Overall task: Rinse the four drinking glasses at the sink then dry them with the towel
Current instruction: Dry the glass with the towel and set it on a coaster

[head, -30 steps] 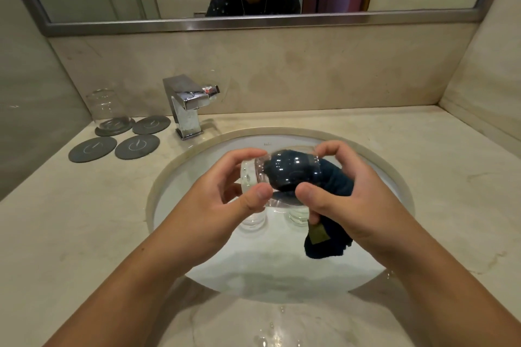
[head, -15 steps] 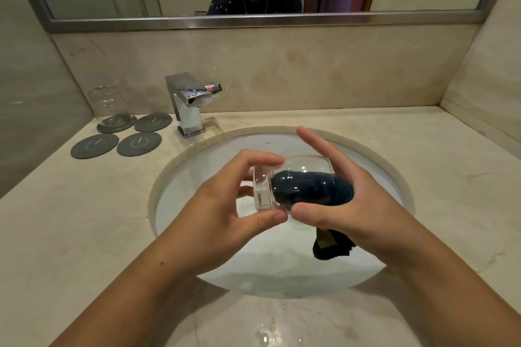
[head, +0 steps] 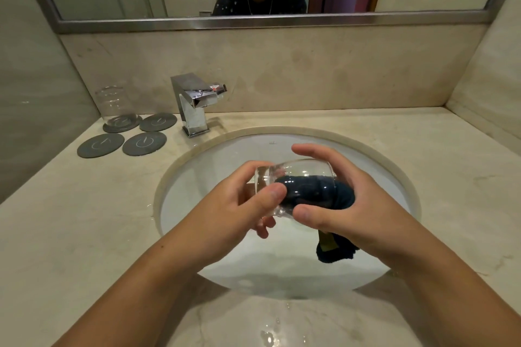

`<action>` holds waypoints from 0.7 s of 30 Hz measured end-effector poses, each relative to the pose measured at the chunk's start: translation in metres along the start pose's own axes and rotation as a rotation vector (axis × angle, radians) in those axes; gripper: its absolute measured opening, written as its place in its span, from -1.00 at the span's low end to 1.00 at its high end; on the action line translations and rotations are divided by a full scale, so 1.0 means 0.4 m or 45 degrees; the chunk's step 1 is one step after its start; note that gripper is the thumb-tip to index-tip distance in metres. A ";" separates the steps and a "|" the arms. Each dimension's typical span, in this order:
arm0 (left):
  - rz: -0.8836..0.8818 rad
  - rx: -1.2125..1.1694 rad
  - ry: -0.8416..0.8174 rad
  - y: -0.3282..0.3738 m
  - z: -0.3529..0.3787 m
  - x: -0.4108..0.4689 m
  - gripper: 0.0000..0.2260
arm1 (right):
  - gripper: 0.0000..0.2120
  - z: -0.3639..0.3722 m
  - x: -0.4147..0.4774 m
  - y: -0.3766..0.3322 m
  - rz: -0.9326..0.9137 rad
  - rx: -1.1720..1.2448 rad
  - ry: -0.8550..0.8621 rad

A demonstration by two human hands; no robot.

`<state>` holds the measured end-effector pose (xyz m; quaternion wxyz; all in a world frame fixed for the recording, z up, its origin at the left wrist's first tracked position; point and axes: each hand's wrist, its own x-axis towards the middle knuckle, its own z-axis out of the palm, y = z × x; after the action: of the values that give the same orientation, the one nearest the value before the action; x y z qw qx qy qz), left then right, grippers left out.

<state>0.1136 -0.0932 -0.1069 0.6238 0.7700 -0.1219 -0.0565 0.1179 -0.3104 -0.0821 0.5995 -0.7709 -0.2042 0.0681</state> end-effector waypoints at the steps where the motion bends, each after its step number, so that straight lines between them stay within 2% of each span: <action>1: 0.021 0.070 -0.004 0.000 -0.001 -0.001 -0.67 | -0.31 -0.002 0.000 0.001 0.009 0.007 -0.011; 8: 0.241 0.529 0.011 0.003 -0.001 -0.018 -0.50 | -0.23 -0.011 0.001 0.005 0.088 0.109 0.000; 10: 0.313 0.580 0.042 0.007 0.002 -0.019 -0.47 | -0.21 -0.013 0.000 0.006 0.086 0.170 0.023; 12: 0.290 0.455 0.028 0.005 -0.001 -0.017 -0.44 | -0.15 -0.011 -0.002 0.002 0.072 0.193 0.043; 16: 0.036 0.090 -0.055 0.003 -0.008 -0.007 -0.42 | -0.06 -0.001 -0.003 -0.003 0.045 0.164 0.082; 21: 0.073 -0.016 0.043 -0.006 -0.009 0.005 -0.52 | -0.13 -0.003 0.010 0.019 0.127 0.206 0.163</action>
<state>0.1165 -0.0900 -0.1082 0.6319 0.7630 -0.1332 -0.0263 0.1237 -0.3114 -0.0886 0.6674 -0.7320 -0.1205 0.0647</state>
